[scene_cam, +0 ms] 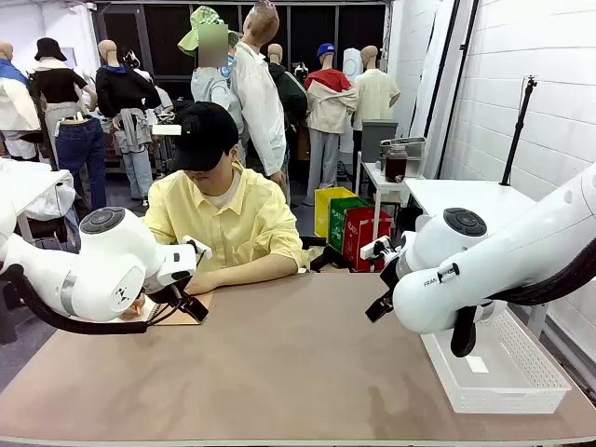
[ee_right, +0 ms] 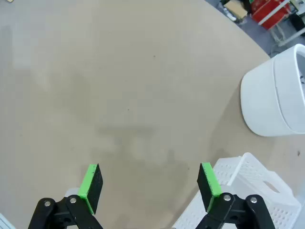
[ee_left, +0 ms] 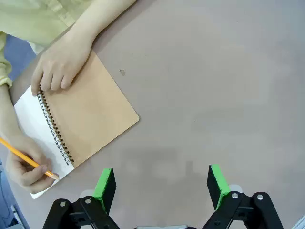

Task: Sort the paper based on its condition.
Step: If a person hands you a paper, place it in the Organizing basket , and if it's crumpled, put it in the Trash can.

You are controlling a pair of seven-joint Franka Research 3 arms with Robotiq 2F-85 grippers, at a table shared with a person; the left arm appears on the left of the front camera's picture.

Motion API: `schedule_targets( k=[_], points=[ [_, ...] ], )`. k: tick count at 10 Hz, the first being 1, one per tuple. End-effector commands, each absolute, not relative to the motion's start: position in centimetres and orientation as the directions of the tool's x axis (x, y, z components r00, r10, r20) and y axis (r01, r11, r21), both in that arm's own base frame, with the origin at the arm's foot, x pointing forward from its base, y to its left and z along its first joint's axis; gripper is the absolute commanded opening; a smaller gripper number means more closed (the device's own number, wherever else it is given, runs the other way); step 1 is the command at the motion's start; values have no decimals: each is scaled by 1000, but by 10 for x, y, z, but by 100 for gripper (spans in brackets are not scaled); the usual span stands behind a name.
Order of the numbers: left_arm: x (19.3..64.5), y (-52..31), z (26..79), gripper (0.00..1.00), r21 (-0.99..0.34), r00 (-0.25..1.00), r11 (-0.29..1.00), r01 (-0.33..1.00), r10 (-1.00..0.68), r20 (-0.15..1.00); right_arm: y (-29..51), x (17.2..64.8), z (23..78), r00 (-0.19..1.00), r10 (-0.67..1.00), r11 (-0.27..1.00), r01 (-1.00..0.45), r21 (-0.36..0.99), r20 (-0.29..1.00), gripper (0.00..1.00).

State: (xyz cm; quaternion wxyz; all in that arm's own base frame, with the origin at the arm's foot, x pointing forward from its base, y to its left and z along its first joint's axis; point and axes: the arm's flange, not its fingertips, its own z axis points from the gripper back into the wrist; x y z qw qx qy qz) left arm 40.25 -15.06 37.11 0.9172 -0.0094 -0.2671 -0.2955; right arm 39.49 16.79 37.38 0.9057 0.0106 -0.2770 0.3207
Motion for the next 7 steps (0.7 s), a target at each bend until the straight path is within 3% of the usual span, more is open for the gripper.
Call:
schedule_targets(
  k=[1, 7],
  points=[
    [403, -151, 371, 100, 141, 683, 825, 547, -537, 496, 168, 395, 374, 641, 575, 794, -587, -158, 509, 100],
    [403, -151, 371, 100, 141, 683, 825, 547, -537, 496, 168, 395, 374, 641, 575, 794, -587, -158, 509, 100]
  ],
)
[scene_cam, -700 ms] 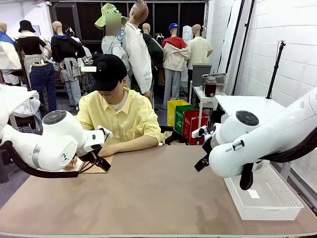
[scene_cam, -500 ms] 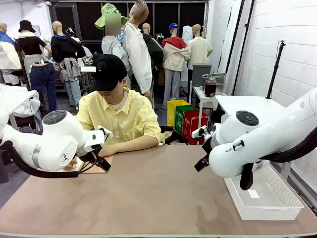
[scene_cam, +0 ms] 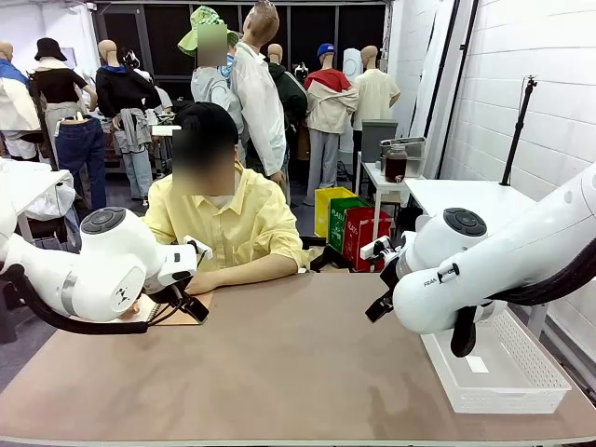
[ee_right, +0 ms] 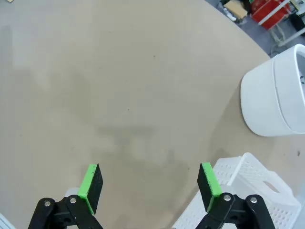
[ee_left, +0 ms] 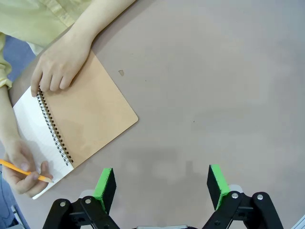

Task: Sort the paper based on its condition.
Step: If a person hands you a paper, place it in the Organizing basket , and if it's crumpled, put it in the Trash can.

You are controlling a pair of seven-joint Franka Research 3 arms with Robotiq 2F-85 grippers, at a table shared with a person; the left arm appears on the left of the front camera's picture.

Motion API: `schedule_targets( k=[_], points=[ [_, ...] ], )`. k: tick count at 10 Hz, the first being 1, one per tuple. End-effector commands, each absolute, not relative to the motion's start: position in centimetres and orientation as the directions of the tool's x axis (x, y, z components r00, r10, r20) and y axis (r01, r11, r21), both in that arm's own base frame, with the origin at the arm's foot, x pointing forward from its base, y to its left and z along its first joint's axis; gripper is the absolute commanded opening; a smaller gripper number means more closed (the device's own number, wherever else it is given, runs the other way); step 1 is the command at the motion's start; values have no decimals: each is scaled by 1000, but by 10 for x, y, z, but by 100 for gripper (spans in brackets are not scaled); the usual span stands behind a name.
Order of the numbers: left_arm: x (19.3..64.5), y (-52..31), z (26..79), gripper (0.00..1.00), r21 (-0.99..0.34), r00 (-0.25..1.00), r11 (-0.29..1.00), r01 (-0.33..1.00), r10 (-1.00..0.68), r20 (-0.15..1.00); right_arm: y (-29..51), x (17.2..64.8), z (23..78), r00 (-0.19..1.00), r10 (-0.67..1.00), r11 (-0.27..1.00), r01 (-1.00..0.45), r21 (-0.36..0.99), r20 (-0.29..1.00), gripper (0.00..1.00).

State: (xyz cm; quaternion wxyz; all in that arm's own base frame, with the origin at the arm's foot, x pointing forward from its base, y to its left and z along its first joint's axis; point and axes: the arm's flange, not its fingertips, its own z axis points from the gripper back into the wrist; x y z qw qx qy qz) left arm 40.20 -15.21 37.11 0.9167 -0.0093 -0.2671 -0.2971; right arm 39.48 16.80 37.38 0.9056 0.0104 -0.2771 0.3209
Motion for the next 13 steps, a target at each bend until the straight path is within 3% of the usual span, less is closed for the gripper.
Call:
schedule_targets(
  k=[1, 8, 13],
  points=[
    [403, -151, 371, 100, 141, 683, 825, 547, -537, 496, 168, 395, 374, 641, 575, 794, -587, -158, 509, 100],
    [402, -152, 371, 100, 142, 681, 823, 549, -540, 495, 168, 395, 374, 641, 575, 794, -587, -159, 509, 100],
    [391, -142, 459, 100, 127, 711, 830, 543, -536, 456, 145, 377, 401, 610, 585, 765, -634, -113, 534, 100]
  ],
)
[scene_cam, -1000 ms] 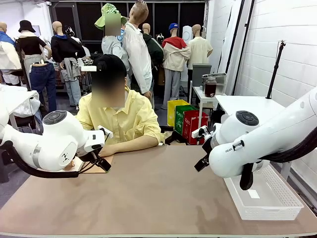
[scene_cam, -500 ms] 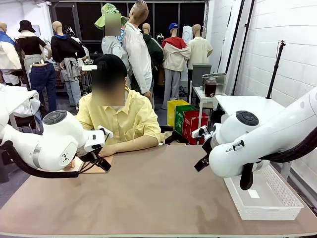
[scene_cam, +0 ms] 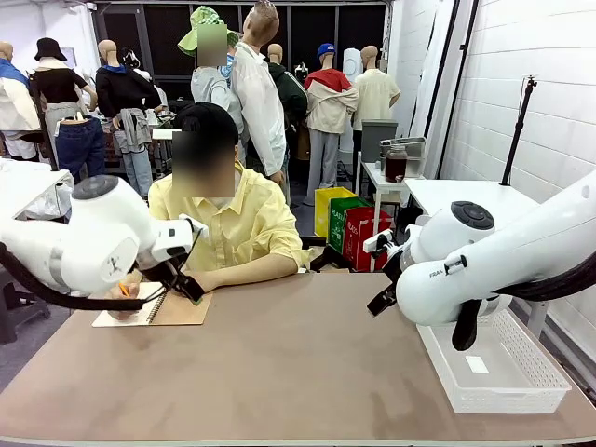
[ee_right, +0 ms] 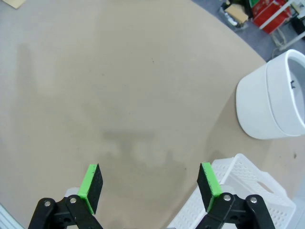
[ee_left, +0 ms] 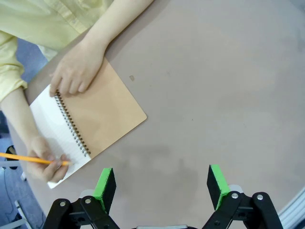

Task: Sort the paper based on its condition.
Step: If a person hands you a paper, place it in the Organizing basket , and if it's crumpled, put it in the Trash can.

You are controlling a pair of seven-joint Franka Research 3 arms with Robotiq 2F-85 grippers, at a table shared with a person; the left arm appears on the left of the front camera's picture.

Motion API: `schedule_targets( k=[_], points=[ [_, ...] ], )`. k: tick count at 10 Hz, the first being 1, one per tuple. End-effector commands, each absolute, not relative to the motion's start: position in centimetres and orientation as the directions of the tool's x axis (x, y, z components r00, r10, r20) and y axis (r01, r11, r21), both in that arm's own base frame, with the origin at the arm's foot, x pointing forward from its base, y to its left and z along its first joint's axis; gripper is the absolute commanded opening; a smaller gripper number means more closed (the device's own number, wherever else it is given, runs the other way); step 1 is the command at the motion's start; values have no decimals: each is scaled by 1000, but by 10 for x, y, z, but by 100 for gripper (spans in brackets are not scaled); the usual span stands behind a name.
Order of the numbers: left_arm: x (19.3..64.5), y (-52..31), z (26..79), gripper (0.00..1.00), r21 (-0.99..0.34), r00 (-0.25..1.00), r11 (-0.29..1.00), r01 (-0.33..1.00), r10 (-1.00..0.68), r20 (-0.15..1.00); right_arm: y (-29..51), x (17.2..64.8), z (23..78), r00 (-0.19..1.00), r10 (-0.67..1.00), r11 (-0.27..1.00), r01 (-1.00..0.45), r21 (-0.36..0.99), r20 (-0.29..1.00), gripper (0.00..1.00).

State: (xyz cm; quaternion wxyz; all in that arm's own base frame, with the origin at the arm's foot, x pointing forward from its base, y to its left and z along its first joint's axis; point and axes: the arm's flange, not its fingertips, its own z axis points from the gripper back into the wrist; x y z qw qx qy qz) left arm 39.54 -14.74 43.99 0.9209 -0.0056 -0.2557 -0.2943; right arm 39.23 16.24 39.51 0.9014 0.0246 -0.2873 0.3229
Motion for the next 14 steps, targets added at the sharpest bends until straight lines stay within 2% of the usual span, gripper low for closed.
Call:
schedule_targets(
  k=[1, 7, 11, 14],
  points=[
    [388, -138, 476, 100, 129, 714, 830, 542, -536, 451, 145, 373, 413, 596, 588, 751, -653, -97, 547, 100],
    [366, -116, 537, 100, 99, 721, 832, 546, -527, 451, 154, 363, 508, 522, 599, 717, -687, -116, 607, 100],
    [360, -120, 551, 100, 104, 708, 833, 543, -521, 476, 171, 366, 546, 476, 569, 704, -703, -99, 671, 100],
    [353, -119, 556, 100, 119, 708, 837, 533, -519, 479, 177, 366, 552, 434, 570, 665, -743, -80, 698, 100]
  ],
)
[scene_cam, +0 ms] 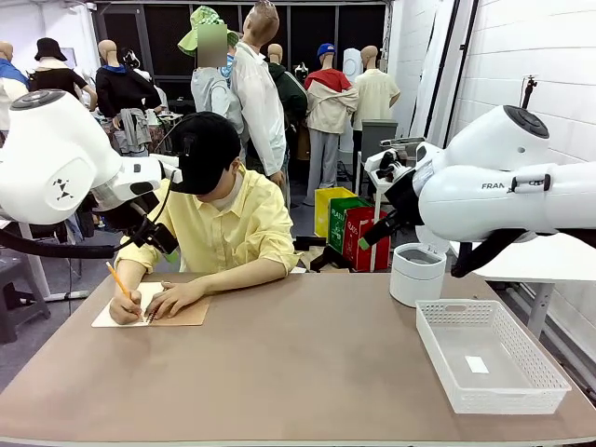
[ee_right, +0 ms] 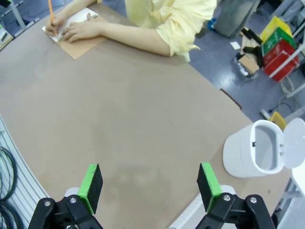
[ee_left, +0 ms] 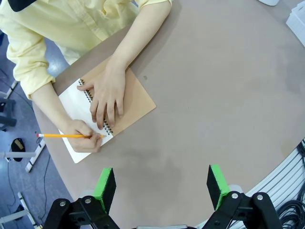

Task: Sort the paper based on its condition.
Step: If a person hands you a paper, place it in the Organizing basket , and if it's crumpled, put it in the Trash can.

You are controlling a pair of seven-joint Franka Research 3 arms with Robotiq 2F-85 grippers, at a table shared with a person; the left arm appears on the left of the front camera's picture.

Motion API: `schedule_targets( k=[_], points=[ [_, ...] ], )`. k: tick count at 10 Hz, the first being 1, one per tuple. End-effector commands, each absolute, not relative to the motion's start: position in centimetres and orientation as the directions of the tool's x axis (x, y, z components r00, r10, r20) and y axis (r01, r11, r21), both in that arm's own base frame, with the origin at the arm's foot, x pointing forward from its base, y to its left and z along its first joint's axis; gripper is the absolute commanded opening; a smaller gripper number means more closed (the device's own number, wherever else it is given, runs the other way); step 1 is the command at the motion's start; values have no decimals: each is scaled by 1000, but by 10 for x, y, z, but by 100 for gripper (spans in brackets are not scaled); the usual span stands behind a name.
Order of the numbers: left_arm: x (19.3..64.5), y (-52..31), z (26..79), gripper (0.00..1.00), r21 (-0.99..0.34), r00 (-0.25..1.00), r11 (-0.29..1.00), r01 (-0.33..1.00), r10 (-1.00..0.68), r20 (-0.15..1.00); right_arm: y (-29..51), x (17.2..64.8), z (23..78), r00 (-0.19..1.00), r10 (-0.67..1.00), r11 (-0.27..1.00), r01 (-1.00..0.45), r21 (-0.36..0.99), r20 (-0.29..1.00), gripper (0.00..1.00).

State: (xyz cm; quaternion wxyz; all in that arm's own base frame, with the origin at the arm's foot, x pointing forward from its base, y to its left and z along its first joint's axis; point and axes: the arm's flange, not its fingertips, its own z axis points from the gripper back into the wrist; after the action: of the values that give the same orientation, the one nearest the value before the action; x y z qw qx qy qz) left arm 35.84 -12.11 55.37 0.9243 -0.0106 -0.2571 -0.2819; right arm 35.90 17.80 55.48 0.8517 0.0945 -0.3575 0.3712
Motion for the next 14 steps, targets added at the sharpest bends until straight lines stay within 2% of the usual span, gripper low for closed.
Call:
schedule_targets(
  k=[1, 6, 9, 10, 11, 14],
  points=[
    [351, -118, 558, 100, 120, 709, 838, 532, -518, 479, 175, 366, 554, 418, 560, 659, -748, -78, 715, 100],
    [342, -104, 574, 100, 104, 762, 902, 420, -413, 500, 175, 373, 556, 353, 545, 598, -800, -57, 760, 100],
    [348, -102, 572, 100, 85, 770, 904, 420, -404, 494, 181, 377, 558, 318, 555, 570, -818, -73, 769, 100],
    [350, -101, 573, 100, 71, 769, 904, 422, -398, 500, 182, 379, 559, 341, 542, 606, -791, -77, 768, 100],
    [347, -97, 572, 100, 108, 754, 894, 434, -427, 499, 180, 364, 560, 348, 561, 594, -801, -73, 751, 100],
    [347, -97, 572, 100, 108, 754, 894, 434, -427, 499, 180, 364, 560, 348, 561, 594, -801, -73, 751, 100]
  ],
)
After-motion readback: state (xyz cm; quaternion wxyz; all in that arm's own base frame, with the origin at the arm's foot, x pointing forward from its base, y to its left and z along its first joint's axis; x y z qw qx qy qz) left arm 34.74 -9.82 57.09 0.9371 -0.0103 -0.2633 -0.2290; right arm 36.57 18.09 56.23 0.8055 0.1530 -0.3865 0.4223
